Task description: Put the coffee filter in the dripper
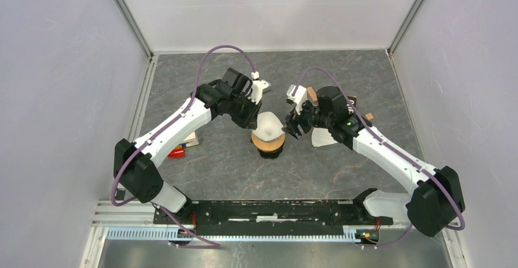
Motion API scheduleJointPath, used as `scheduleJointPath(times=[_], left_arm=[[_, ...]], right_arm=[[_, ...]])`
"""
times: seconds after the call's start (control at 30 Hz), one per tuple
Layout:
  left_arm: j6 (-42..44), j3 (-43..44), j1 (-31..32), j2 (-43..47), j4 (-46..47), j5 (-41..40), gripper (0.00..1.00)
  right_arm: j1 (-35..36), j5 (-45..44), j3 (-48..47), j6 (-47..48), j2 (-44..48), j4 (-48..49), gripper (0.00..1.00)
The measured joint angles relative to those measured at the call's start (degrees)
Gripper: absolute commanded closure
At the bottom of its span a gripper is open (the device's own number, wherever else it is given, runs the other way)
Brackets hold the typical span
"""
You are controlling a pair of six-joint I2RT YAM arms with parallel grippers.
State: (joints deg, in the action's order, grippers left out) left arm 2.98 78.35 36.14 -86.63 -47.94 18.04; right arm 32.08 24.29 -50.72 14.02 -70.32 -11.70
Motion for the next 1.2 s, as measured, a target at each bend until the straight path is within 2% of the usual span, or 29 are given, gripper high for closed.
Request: scheduleJointPath(times=[0.27,0.73,1.1,1.2], left_arm=[[0.0,0.0,0.0,0.0,0.1,0.0,0.64],[0.0,0.8,0.0,0.3,0.1,-0.3,0.47],[0.1,1.0,0.0,3.5,0.1,-1.4,0.33],[0.2,1.0,0.0,5.0,0.1,-1.2,0.26]], right_arm=[[-0.4,0.1,-0.7,0.2,0.0,-1.2,0.21],[-1.1,3.0,-6.1,0.2,0.1,-3.0,0.19],[-1.4,3.7,-6.1,0.2,0.7,-3.4,0.18],[-1.9,3.7,-6.1,0.2,1.3,-3.6,0.16]])
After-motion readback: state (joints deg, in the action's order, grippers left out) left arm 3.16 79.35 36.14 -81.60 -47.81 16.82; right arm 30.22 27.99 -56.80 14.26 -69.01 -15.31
